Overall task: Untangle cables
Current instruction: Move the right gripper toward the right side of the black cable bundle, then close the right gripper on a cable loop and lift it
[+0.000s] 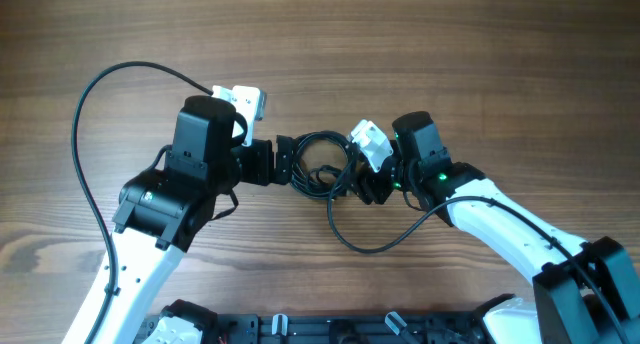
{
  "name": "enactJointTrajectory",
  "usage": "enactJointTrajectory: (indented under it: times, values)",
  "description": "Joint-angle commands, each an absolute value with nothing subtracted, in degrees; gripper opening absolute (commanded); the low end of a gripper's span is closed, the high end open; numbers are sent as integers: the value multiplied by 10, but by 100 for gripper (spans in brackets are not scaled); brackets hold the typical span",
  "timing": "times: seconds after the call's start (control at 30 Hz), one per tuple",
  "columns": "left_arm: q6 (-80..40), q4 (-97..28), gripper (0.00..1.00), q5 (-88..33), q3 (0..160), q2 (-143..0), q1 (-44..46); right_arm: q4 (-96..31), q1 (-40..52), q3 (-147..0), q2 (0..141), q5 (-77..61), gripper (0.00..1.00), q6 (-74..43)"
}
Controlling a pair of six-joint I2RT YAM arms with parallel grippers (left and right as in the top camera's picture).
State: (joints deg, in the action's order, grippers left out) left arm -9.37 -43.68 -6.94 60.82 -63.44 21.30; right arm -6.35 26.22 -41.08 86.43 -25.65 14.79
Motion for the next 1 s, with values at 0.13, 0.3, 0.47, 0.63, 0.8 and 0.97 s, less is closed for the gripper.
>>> enactJointTrajectory:
  times: [0.13, 0.3, 0.47, 0.63, 0.8, 0.97]
  values:
    - [-99, -436, 100, -79, 619, -636, 215, -49, 265, -416, 914, -257, 60, 178]
    - [-99, -436, 100, -79, 619, -636, 215, -43, 265, -416, 914, -257, 57, 179]
    - [-99, -436, 100, -79, 618, -636, 215, -43, 265, -416, 914, -257, 51, 181]
    - [-99, -436, 100, -79, 618, -636, 215, -43, 265, -416, 917, -259, 43, 210]
    - [-99, -435, 100, -79, 618, -636, 215, -43, 266, -416, 919, -268, 43, 211]
    - [-99, -435, 100, -79, 618, -636, 215, -35, 266, -416, 933, -281, 43, 210]
